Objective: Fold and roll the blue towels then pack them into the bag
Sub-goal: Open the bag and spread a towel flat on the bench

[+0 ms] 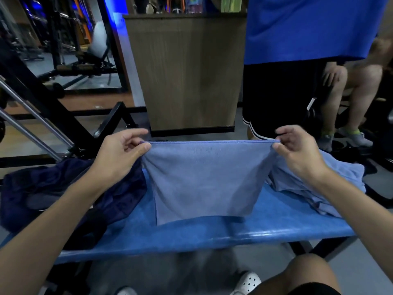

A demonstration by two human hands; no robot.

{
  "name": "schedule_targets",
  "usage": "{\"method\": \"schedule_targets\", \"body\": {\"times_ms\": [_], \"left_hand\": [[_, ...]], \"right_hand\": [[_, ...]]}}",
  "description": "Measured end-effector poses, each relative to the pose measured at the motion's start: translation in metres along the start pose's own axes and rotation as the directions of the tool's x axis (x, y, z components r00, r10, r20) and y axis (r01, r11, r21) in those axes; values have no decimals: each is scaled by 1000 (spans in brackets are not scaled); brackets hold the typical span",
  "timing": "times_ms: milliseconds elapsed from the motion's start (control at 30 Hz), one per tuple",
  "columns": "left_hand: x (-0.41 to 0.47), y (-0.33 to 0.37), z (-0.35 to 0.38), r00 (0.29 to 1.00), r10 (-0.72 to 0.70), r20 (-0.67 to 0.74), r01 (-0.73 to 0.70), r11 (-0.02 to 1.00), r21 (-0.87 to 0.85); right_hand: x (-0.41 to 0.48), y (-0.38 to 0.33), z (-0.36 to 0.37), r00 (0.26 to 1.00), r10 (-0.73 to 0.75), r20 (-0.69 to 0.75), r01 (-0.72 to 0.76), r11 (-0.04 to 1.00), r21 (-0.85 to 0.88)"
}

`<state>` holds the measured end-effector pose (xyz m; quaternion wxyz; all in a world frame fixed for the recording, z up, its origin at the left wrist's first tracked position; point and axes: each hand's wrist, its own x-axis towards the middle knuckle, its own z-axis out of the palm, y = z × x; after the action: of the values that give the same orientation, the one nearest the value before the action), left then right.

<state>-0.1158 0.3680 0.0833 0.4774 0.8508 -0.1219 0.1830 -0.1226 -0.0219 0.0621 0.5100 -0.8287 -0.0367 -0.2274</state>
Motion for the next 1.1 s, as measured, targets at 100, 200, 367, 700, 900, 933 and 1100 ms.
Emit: {"method": "schedule_targets", "body": {"times_ms": [100, 200, 367, 700, 900, 933, 1100], "left_hand": [[0, 2, 0, 995, 62, 79, -78, 974, 214], [0, 2, -2, 993, 53, 108, -79, 966, 247], [1, 8, -1, 989, -66, 134, 48, 990, 136], [1, 21, -3, 969, -222, 106, 228, 972, -48], [-4, 28, -13, 910, -326, 257, 394, 874, -284], [-5, 28, -14, 897, -338, 287, 419, 856, -304], [-6, 19, -19, 815, -421, 399, 547, 787, -287]], "right_hand": [[1, -1, -1, 999, -13, 51, 21, 988, -152], [0, -4, -3, 999, -25, 42, 33, 983, -181], [-2, -10, -4, 999, -9, -42, 4, 992, -125], [-3, -19, -8, 994, 95, -51, -94, 995, 24], [-9, -29, -12, 994, 107, -18, -105, 992, 70], [-10, -30, -14, 993, 121, -5, -121, 990, 77], [-11, -29, -18, 970, 199, 138, -217, 967, 134]]}}
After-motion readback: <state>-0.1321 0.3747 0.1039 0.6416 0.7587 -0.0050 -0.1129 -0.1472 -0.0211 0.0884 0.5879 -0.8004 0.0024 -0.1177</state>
